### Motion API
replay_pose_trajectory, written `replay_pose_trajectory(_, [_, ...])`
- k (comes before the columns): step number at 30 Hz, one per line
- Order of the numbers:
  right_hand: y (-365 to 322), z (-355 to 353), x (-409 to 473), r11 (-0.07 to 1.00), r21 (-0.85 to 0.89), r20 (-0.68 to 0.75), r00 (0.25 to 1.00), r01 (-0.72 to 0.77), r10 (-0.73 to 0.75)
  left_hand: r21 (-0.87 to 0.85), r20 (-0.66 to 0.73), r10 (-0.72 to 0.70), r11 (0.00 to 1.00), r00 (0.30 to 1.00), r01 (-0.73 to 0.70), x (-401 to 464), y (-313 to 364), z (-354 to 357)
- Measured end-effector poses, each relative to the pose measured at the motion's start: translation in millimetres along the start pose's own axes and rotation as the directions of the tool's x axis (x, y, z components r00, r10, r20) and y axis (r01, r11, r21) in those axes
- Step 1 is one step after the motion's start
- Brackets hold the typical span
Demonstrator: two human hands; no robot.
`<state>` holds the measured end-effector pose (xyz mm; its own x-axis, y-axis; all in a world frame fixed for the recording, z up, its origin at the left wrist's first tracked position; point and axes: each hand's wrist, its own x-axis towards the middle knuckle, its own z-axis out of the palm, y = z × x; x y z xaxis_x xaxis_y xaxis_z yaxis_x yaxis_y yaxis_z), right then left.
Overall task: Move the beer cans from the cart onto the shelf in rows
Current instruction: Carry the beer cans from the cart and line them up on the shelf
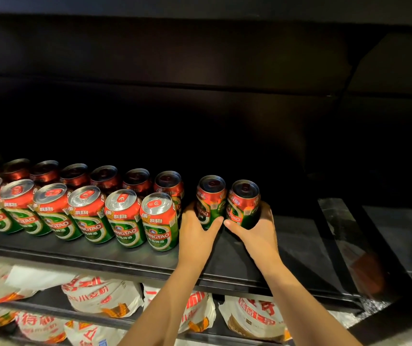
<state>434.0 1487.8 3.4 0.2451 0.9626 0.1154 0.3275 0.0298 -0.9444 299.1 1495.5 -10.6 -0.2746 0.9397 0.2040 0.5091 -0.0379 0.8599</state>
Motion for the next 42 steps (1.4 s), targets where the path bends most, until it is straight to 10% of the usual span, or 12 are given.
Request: replay_pose_trajectory(42, [-3.1, -3.2, -3.9, 0.999, -0.017, 0.040, 0.999, -0.037, 0.038, 0.061, -0.060, 0.022, 0.998, 0.998, -0.019, -7.2, 3.1, -1.3])
